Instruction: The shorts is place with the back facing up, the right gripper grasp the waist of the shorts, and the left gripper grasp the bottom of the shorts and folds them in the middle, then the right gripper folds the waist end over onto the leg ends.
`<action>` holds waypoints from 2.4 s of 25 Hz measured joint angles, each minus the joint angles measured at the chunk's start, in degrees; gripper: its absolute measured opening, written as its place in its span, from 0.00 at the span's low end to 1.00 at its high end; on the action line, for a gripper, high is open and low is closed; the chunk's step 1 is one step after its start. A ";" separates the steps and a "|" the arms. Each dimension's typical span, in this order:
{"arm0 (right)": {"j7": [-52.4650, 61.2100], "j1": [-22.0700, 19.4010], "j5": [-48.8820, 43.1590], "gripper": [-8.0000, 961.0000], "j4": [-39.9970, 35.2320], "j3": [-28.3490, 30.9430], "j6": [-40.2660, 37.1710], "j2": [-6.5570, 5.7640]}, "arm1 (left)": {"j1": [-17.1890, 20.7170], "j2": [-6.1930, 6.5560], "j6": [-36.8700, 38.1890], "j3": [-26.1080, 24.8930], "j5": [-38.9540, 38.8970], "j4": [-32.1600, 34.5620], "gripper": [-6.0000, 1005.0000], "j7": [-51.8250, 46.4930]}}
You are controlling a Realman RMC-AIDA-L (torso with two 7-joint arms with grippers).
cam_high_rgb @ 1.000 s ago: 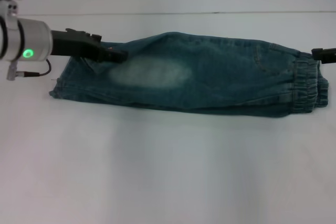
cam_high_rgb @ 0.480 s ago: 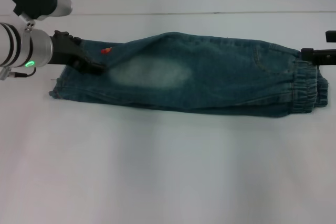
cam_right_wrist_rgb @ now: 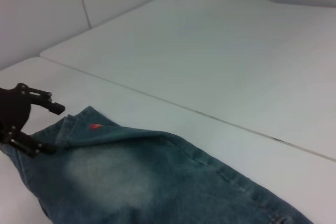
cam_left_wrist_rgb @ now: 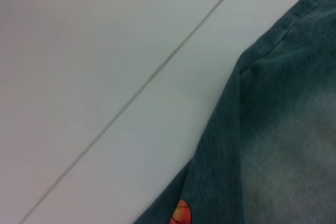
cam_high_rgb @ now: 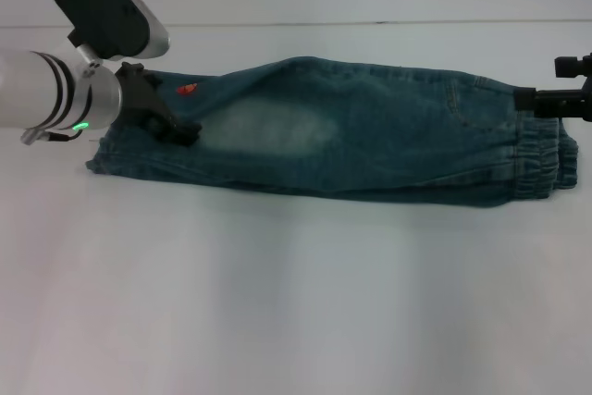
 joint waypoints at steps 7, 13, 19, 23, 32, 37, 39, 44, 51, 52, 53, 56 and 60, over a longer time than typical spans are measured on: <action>-0.54 0.32 0.57 0.96 1.33 -0.36 -0.05 0.00 | -0.46 0.01 -4.76 2.60 0.82 -3.04 0.90 -0.10; -0.95 0.76 0.64 0.96 2.01 -0.43 -0.16 0.00 | -0.75 -0.02 -8.21 4.56 3.05 -5.04 0.90 -1.84; -1.24 1.24 0.63 0.96 2.91 -0.58 -0.08 -0.08 | -1.61 -0.10 -10.33 5.05 5.18 -7.53 0.86 -2.17; -1.44 1.47 0.63 0.96 3.27 -0.63 0.03 -0.10 | -1.90 -0.13 -11.78 5.20 5.35 -8.24 0.82 -2.19; -1.94 1.95 0.60 0.96 4.41 -0.65 0.04 -0.25 | -2.08 -0.25 -15.61 9.29 5.05 -9.07 0.54 -3.65; -2.07 1.96 0.57 0.96 4.50 -0.64 0.05 -0.18 | -2.10 -0.24 -15.66 9.62 5.07 -9.04 0.32 -3.70; -2.22 1.94 0.57 0.96 4.54 -0.64 0.00 -0.17 | -2.12 -0.24 -16.02 9.61 4.96 -9.03 0.18 -3.70; -2.67 1.99 0.60 0.96 4.54 -0.62 -0.61 -0.08 | -2.61 -0.31 -18.00 11.50 4.70 -8.86 0.08 -5.04; -4.28 2.18 1.71 0.96 5.04 -0.62 -1.10 -0.07 | -5.49 -0.33 -21.53 13.80 4.65 -9.97 0.06 -6.66; -4.53 2.25 1.83 0.96 5.18 -0.62 -1.22 -0.12 | -5.96 -0.33 -22.27 13.89 4.65 -10.36 0.06 -6.66; -4.75 2.29 1.91 0.96 5.29 -0.62 -1.27 -0.15 | -6.44 -0.31 -23.16 13.93 4.65 -10.82 0.06 -6.65; -5.38 2.42 1.93 0.96 5.31 -0.62 -1.53 -0.17 | -7.64 -0.18 -25.62 13.95 4.94 -12.26 0.06 -6.64; -5.68 2.42 1.95 0.96 5.35 -0.62 -2.13 -0.18 | -8.72 0.14 -27.05 13.08 5.17 -14.19 0.06 -6.63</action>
